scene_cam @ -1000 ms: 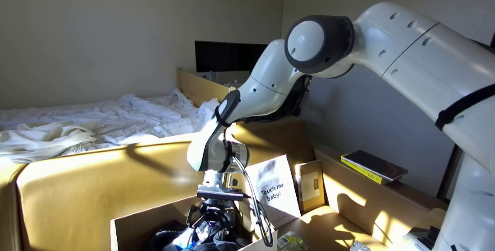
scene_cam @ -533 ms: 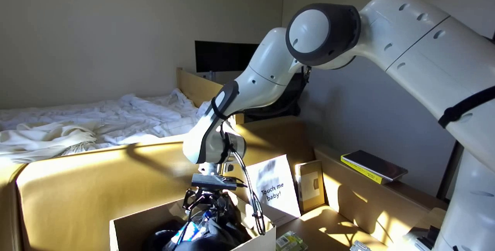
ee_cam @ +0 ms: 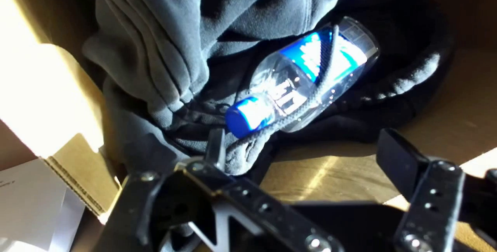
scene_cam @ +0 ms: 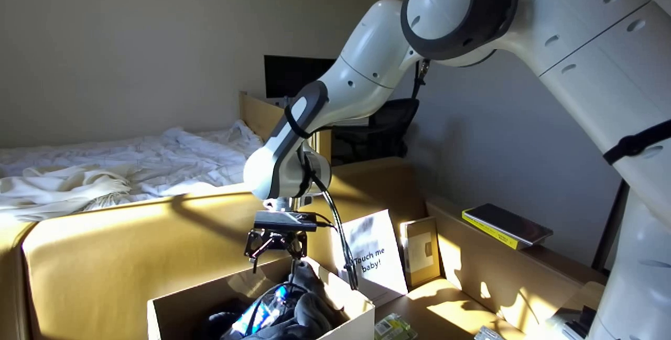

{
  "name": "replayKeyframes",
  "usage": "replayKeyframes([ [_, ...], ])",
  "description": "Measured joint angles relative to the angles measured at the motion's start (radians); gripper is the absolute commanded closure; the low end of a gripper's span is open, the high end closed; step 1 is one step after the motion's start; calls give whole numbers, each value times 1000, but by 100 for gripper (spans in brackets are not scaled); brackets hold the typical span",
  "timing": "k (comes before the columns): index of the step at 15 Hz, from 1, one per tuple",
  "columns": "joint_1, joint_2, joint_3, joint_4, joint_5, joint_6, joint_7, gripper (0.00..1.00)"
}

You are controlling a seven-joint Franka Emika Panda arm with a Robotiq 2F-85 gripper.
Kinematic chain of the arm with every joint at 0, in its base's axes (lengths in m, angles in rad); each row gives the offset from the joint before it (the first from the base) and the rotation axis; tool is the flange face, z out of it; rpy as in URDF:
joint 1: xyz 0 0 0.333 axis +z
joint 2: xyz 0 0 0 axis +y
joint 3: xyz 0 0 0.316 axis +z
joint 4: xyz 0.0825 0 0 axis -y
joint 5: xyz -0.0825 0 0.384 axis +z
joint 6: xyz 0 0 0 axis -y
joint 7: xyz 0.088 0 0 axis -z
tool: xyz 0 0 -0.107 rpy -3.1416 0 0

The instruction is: Pick the bottle in the box and put it on the shoulder of the couch

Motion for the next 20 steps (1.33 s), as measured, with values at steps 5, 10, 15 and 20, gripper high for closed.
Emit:
replayKeyframes([
  [5,-68,25,26,-13,5,-135,-5,0],
  [10,-124,112,84,4,57,-53,-55,0],
  [15,-123,188,123,75,74,-2,-64,0],
  [20,-103,187,107,113,53,-2,-63,0],
])
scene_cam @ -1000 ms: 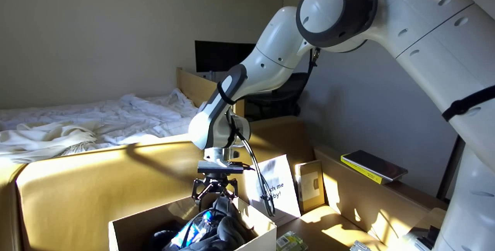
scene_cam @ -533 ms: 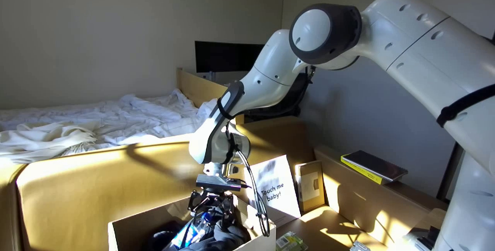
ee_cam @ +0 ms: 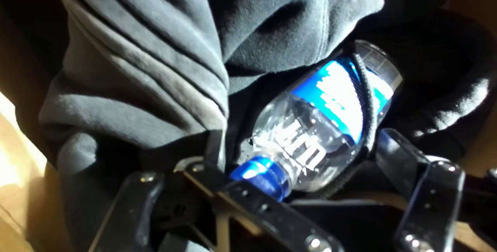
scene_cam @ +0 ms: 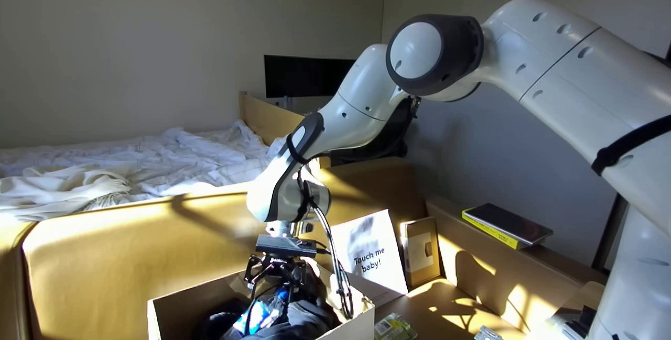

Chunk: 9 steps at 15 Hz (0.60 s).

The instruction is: Pick the bottle in the box and put it on the shoulder of the couch

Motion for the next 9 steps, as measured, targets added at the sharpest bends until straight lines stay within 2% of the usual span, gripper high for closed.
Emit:
replayKeyframes([
  [7,-28,22,-12,30,4,-6,0,0],
  [8,-36,31,-11,31,6,-6,0,25],
  [9,-46,41,-10,32,9,-6,0,26],
])
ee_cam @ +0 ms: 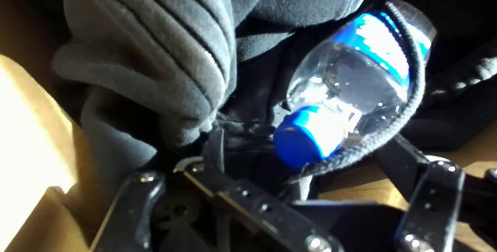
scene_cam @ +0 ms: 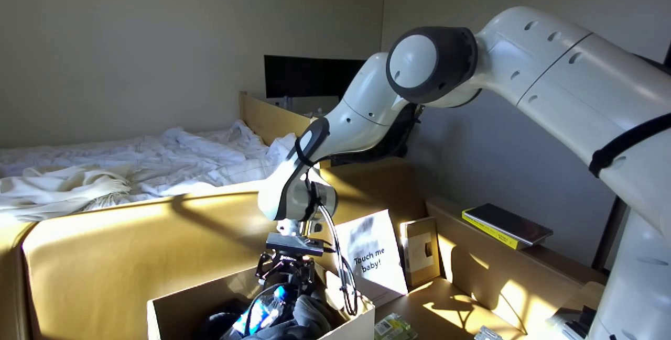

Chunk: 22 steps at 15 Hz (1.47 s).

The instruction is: Pick the bottle in the box and put it on the shoulder of the couch

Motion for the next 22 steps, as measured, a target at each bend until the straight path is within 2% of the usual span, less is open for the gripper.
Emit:
replayKeyframes([
  [10,-82,51,62,44,62,1,-22,92],
  [13,-116,76,110,60,103,1,-75,98],
  [14,-128,82,130,65,117,1,-100,68],
  [15,-142,84,151,67,129,1,-127,71],
  [16,-155,84,172,67,139,1,-157,69],
  [19,-179,77,212,63,151,0,-212,50],
  [22,-180,45,215,31,151,1,-218,32],
])
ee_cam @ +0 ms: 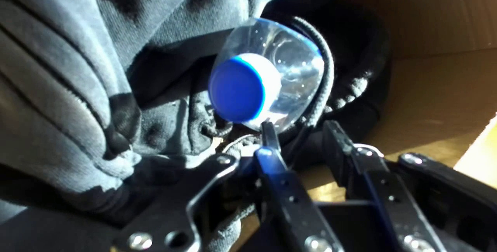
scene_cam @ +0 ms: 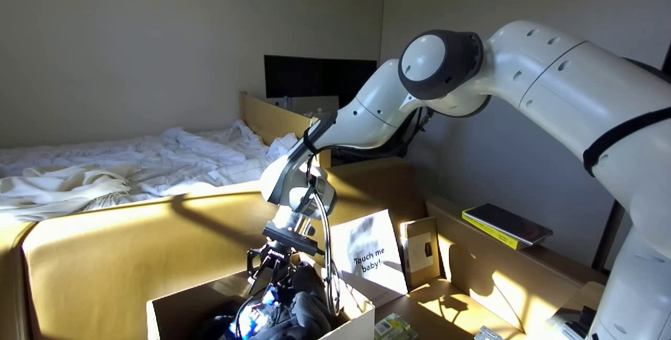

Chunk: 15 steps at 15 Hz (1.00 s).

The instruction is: Pick the bottle in the box and put it on the shoulder of the couch

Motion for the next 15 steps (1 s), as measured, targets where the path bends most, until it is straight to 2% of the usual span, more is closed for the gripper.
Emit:
replayKeyframes([
  [4,-2,-53,0,-68,2,0,-5,6],
  [5,-2,-61,0,-85,4,0,-7,2],
  [11,-3,-66,5,-165,75,0,-86,0],
  [15,-3,-67,-1,-176,105,16,-107,0],
])
